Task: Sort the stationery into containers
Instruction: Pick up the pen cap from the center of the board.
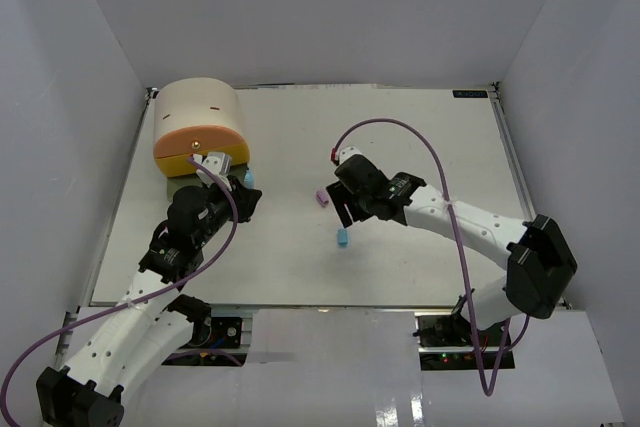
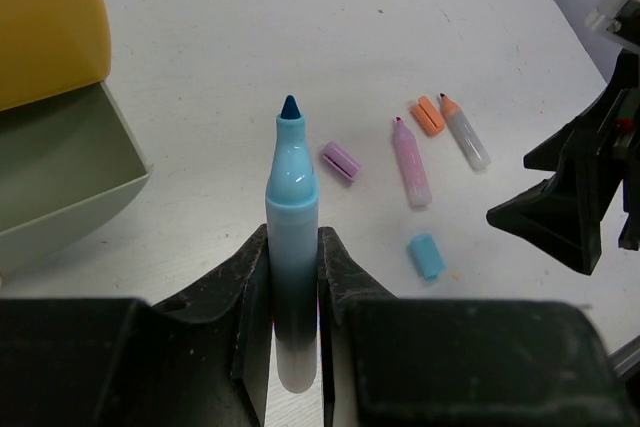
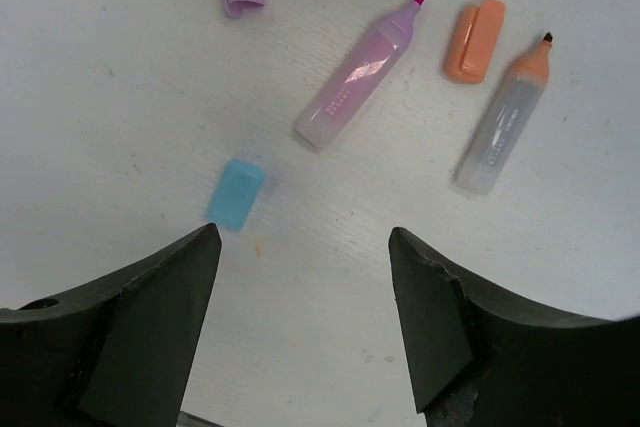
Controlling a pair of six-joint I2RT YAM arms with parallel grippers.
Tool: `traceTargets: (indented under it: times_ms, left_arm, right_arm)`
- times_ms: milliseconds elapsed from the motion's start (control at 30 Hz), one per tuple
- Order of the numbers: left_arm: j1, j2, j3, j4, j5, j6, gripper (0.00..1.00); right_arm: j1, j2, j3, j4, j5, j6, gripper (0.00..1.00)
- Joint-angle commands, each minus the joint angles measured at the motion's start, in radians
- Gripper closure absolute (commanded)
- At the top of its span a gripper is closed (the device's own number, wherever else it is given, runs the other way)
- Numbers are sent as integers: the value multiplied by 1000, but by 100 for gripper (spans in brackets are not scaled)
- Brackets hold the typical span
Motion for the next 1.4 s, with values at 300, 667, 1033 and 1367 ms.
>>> traceTargets:
  times_ms: [300, 667, 1033, 1367]
  left_arm:
    - [4, -41, -8, 22, 29, 17, 95]
    - [4, -41, -8, 23, 35, 20, 95]
    - [4, -40, -8, 25, 41, 20, 95]
    - [4, -40, -9, 26, 47, 21, 95]
  right_arm:
    - [17, 153, 50, -54, -84, 360, 30]
    - [17, 248, 53, 0, -47, 416, 36]
    - [31, 305, 67, 38, -50, 426, 42]
    - [37, 326, 67, 38, -15, 414, 47]
